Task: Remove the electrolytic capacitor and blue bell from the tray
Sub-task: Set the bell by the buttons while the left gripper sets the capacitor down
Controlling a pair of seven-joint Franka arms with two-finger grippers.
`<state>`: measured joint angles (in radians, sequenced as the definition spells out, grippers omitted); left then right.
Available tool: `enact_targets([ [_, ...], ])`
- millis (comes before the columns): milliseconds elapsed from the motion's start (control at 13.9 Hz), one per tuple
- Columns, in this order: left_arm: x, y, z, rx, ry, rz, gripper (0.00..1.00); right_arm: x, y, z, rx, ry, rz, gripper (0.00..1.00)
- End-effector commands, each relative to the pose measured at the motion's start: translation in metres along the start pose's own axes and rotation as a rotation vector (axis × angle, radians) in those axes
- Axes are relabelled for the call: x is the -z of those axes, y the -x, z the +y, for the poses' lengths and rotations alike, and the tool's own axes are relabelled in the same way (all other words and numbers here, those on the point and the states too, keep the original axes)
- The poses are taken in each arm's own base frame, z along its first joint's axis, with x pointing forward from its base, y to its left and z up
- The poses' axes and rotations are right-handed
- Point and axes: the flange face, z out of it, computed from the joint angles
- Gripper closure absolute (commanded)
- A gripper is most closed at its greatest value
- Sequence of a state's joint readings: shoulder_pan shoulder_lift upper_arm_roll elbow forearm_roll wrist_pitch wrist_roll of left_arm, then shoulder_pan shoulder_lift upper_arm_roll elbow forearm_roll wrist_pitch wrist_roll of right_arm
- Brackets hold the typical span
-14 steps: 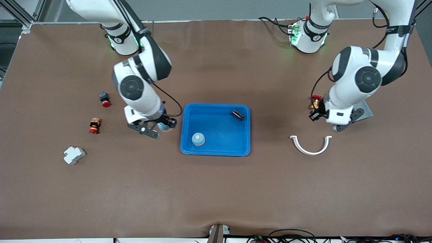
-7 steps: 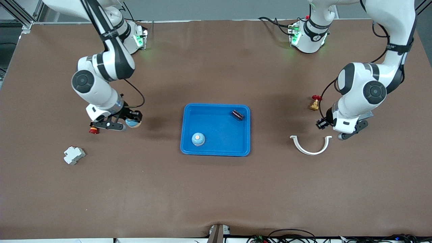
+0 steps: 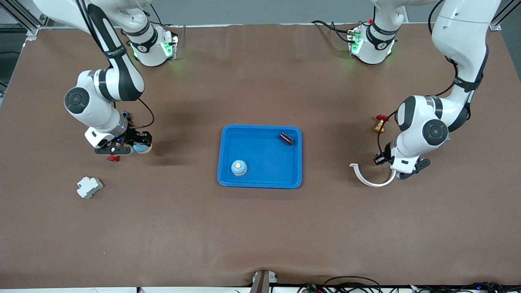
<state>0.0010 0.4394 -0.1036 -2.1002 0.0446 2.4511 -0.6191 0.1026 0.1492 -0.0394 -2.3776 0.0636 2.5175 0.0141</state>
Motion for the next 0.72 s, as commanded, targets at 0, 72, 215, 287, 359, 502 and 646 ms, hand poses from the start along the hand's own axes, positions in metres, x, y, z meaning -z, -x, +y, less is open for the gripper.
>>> enact_targets([
  [0,0.002,-0.004,0.008,-0.025,0.000,0.015,1.00,0.002,0.009,0.023,0.015,-0.011,0.011,1.00],
  [72,0.002,-0.003,0.009,-0.024,0.000,0.015,1.00,0.001,0.009,0.023,0.019,-0.009,0.017,1.00],
  [215,0.001,-0.002,0.010,-0.025,0.000,0.015,1.00,-0.010,0.009,0.031,0.024,-0.005,0.040,1.00],
  [287,-0.001,-0.002,0.011,-0.027,0.001,0.014,1.00,-0.017,0.008,0.033,0.027,-0.002,0.050,1.00],
  [359,-0.005,-0.003,0.011,-0.025,0.007,0.021,1.00,-0.024,0.007,0.034,0.027,0.000,0.056,1.00],
  [502,-0.010,-0.002,0.011,-0.022,0.009,0.020,1.00,-0.039,0.006,0.035,0.024,0.004,0.060,1.00],
  [646,-0.012,-0.003,0.010,-0.021,0.007,0.018,1.00,-0.051,0.007,0.036,0.022,0.005,0.051,1.00],
])
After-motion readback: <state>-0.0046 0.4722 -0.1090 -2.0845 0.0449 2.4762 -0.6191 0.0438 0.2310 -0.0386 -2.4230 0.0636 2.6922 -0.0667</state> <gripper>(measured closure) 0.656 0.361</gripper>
